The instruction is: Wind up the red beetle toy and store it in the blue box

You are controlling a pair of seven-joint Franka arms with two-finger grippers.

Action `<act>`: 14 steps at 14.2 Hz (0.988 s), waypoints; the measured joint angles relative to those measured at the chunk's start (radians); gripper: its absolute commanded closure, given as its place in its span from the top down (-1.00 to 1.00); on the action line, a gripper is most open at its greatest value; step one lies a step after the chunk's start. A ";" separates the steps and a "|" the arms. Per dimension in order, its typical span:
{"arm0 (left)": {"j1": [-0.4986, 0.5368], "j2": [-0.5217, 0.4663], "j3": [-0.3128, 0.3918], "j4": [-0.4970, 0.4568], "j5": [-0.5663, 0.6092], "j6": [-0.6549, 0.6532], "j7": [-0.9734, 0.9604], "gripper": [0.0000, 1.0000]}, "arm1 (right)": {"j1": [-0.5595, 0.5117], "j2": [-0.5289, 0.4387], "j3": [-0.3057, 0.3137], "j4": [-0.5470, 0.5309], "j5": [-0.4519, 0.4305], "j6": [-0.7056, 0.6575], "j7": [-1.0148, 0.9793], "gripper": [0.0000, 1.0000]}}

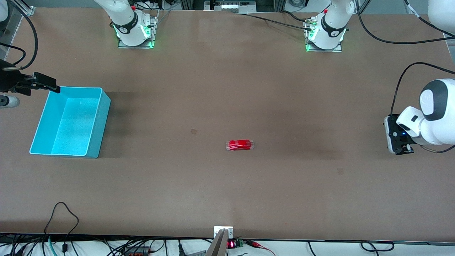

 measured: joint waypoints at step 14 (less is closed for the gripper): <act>-0.052 -0.016 -0.019 0.087 0.000 -0.073 -0.179 1.00 | -0.002 0.000 -0.001 0.000 0.000 0.000 -0.001 1.00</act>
